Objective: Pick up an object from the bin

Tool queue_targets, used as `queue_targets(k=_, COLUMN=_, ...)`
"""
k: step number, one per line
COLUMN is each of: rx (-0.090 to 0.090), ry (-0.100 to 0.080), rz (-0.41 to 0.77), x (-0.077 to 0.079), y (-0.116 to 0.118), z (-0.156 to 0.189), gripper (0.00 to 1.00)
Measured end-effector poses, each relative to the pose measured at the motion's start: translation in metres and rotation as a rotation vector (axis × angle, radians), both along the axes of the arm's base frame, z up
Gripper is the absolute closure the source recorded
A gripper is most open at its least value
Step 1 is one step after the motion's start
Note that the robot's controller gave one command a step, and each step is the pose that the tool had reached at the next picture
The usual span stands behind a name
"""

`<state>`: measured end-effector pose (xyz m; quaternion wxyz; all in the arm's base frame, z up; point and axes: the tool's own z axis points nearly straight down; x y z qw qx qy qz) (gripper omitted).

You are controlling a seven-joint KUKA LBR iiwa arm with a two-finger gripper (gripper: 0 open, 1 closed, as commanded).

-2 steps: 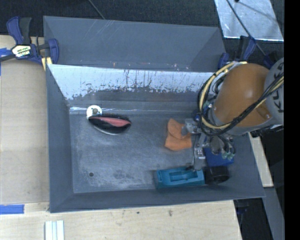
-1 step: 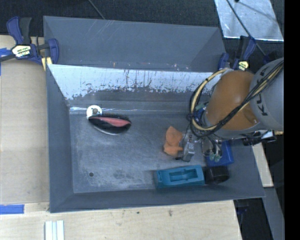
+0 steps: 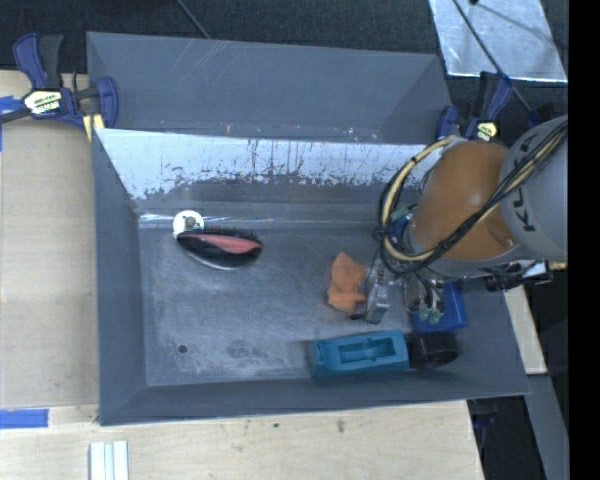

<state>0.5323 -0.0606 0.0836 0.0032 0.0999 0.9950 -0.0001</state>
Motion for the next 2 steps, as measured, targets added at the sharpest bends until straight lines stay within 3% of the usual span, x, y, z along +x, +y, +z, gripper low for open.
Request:
queue_targets(k=1, rx=0.001, ry=0.012, rz=-0.001, x=0.007, y=0.009, z=0.040, gripper=1.00)
queue_targets(k=2, rx=0.001, ry=0.004, rz=-0.031, x=-0.012, y=0.003, z=0.081, gripper=1.00)
